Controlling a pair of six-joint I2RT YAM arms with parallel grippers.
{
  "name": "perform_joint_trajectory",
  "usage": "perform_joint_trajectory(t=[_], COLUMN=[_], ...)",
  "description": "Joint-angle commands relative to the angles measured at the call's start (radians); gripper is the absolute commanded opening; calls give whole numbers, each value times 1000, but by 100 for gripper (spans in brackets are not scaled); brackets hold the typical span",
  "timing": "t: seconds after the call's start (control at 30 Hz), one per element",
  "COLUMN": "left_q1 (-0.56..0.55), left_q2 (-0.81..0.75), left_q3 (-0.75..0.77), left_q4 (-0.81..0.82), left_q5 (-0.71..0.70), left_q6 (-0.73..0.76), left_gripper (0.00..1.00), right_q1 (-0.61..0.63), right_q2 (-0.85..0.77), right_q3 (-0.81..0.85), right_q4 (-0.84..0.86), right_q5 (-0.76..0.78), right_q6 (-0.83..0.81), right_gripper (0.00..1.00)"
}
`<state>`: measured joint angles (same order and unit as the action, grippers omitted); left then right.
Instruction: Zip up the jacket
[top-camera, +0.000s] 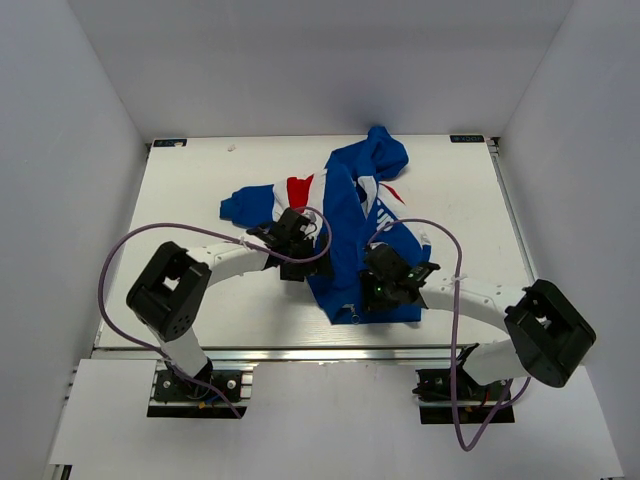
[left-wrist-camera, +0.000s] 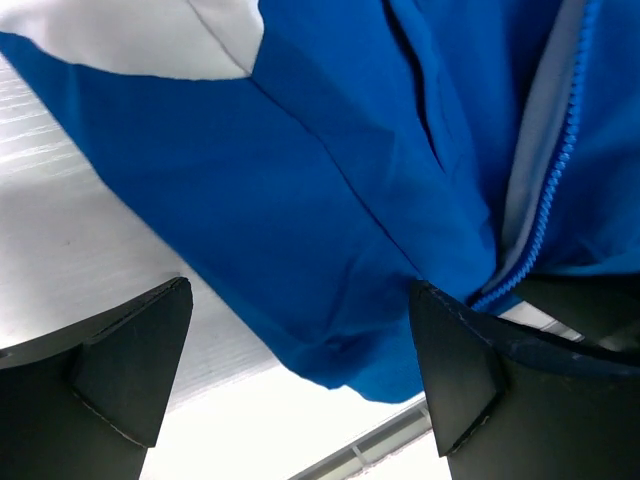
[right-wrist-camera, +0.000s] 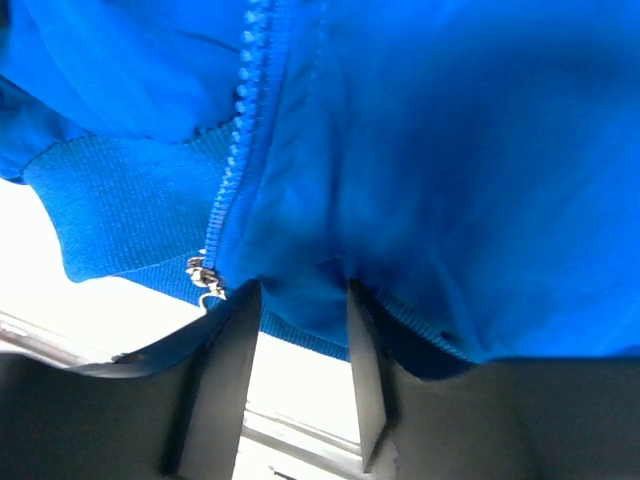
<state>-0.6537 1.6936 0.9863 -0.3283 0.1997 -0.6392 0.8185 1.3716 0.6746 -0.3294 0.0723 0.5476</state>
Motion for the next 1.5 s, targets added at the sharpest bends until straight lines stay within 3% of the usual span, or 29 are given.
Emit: perform_joint_trajectory(t=[0.0,0.03,0.17,0.2,0.23,0.33,0.43,0.6,0.7,0.97,1.1,1.2,1.23,1.27,1.33,1.47], left_q1=[-7,-7,-7,-6,-7,-6,-6,-6,0,121,170,170,170,170,170,170], left_q2=[5,6,3,3,5,14,28,34,28,-58,-147,-176,-198,-209,-242,-291], left_q3=[38,38,35,34,32,34,40,69,84,14,-29,-31,-32,-40,-46,-40], left_q4=[11,8,0,2,2,5,-3,-75,-146,-247,-271,-298,-298,-288,-281,-278], left_q5=[-2,-12,-60,-71,-75,-86,-95,-186,-310,-384,-416,-413,-390,-376,-343,-316], left_q6=[-13,-16,-28,-28,-28,-28,-25,-24,-24,-37,-24,-1,7,13,19,32], left_gripper=[98,98,95,92,79,54,39,0,0,0,1,35,49,76,97,98], right_q1=[-1,-1,-1,-1,-1,-1,-2,-10,-21,-74,-74,-74,-74,-76,-71,-53], right_q2=[-20,-23,-48,-61,-69,-111,-149,-212,-247,-298,-287,-281,-281,-279,-275,-263], right_q3=[-29,-32,-40,-41,-46,-56,-55,-43,-38,-56,-41,-29,-29,-27,-23,-12], right_q4=[30,42,35,30,24,13,-51,-229,-314,-412,-295,-150,-111,-41,15,114], right_q5=[49,50,92,93,95,92,118,204,230,231,86,-63,-119,-194,-262,-362], right_q6=[20,21,35,37,37,32,38,66,92,104,-65,-133,-164,-172,-195,-209], right_gripper=[41,36,0,0,0,0,0,0,0,0,0,0,0,0,0,0])
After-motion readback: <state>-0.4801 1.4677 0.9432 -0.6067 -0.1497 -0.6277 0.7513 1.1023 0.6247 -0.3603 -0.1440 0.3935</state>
